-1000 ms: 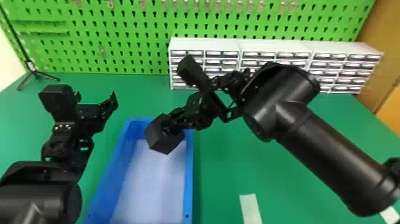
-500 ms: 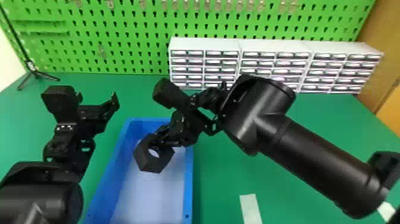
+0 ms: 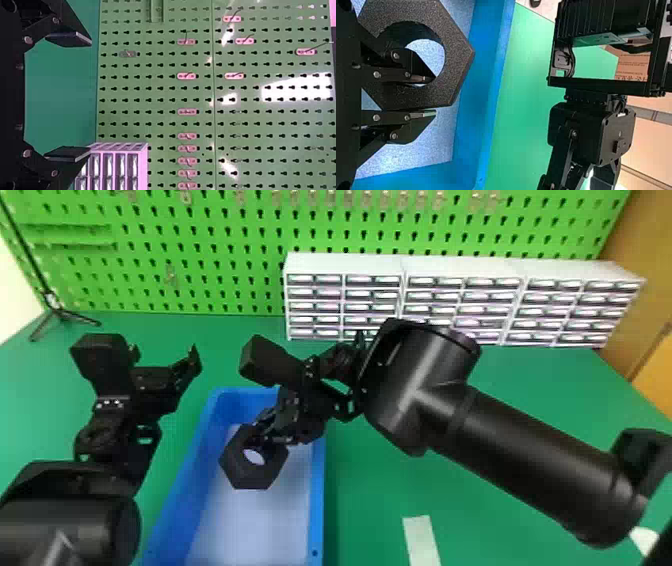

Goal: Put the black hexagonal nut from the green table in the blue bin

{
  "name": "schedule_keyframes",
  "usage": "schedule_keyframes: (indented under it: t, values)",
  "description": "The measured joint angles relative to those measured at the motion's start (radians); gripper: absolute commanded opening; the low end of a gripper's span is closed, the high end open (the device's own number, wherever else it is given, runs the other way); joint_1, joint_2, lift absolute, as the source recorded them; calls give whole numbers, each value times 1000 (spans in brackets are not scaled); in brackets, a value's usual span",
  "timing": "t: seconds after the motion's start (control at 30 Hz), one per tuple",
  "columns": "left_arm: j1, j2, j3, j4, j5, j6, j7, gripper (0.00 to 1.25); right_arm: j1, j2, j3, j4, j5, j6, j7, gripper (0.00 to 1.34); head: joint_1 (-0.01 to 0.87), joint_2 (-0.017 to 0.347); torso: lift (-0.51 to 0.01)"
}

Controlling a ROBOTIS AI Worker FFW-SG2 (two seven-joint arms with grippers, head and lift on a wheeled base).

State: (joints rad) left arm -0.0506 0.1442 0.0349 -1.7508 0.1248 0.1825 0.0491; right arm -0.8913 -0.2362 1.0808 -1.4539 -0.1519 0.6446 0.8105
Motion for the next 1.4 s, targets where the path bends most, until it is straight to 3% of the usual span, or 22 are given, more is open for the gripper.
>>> schedule_keyframes:
  t: [0.23,0.37,0.47,0.6,1.4]
  values:
    - [0,0,0,0,1,0,0,948,-1,0,1,0,0,-4,-2,302,683,28,-96]
    - [0,0,0,0,1,0,0,948,-1,0,2,-1,8,-13,-2,787,683,28,-96]
    - [0,0,0,0,1,0,0,948,-2,0,5,-2,20,-25,-2,1055,683,28,-96]
    - [0,0,0,0,2,0,0,947,-3,0,6,-4,40,-28,-3,1241,683,28,-96]
    - [-2,0,0,0,3,0,0,948,-8,-8,14,-5,43,-31,-8,1236,683,28,-96]
